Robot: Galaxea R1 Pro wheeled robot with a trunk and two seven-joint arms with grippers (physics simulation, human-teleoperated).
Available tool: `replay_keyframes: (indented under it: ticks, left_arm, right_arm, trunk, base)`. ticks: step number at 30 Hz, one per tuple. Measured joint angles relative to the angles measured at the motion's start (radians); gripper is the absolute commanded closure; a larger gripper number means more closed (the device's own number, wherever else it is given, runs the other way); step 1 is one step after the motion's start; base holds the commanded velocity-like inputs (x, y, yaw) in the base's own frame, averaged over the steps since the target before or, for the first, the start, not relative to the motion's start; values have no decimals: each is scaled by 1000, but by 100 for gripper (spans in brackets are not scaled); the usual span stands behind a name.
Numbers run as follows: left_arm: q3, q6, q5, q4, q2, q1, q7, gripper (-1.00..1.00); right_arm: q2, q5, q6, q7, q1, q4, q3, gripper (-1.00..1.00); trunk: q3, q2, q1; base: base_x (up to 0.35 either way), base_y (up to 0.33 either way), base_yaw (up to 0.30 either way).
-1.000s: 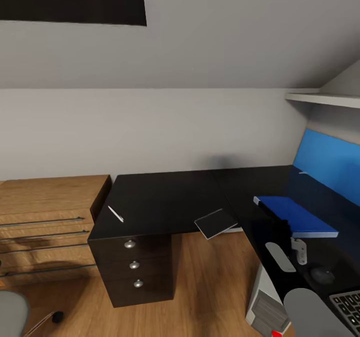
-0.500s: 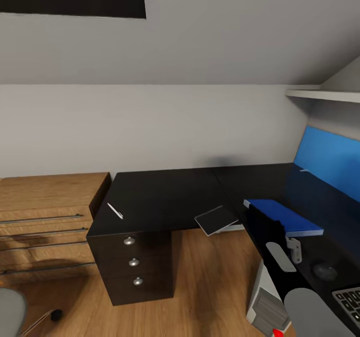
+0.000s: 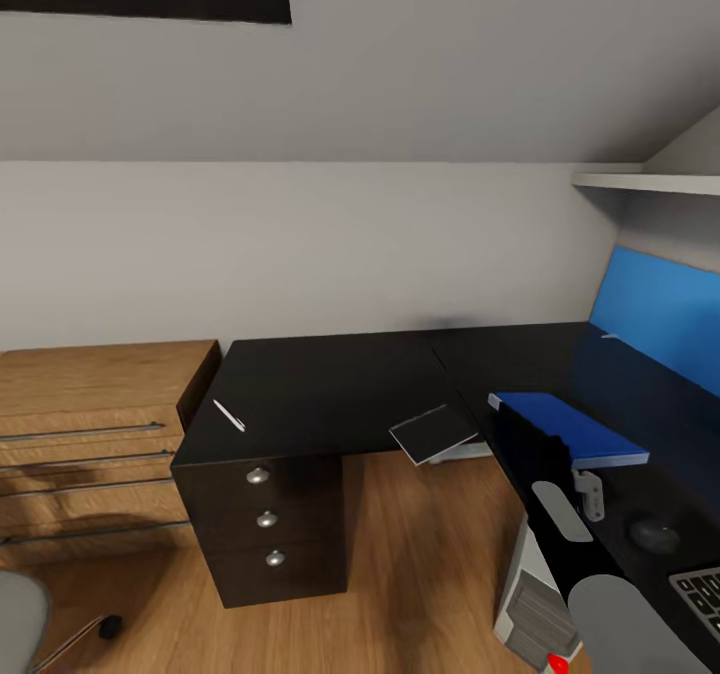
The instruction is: In the bedroom, organize the workspace by keeping the computer under the desk, ensuring the monitor is on the desk, placing the keyboard on the desk next to the monitor, placing the mouse on the desk next to the keyboard, moving the folder from the swivel chair onto the desk next to the mouse, stacking the notebook on top of the folder with the pen on top of the notebook, and positioning the swivel chair next to the desk.
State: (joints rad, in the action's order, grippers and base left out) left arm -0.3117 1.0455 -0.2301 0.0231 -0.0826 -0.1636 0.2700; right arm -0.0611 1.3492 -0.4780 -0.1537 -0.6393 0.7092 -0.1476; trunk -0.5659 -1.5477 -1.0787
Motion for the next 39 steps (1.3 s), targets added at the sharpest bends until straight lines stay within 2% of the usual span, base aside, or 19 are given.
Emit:
replay_keyframes:
  ticks: [6,9,39]
  left_arm:
    - [1,0,-1,0,0,0,-1,-100]
    - [0,0,-1,0,0,0,-1,-100]
    - [2,0,-2,0,4,0,-2,-100]
  right_arm:
    - [0,4,-1,5,0,-1,1,100]
    - [0,6,-3,35,0,-20,1,100]
    - [-1,-3,-22,18,0,-17,-1,100]
  trunk:
    - [0,0,0]
    - [0,0,0]
    - [0,0,0]
  base:
    - [0,0,-30]
    - [0,0,-110]
    - [10,0,-36]
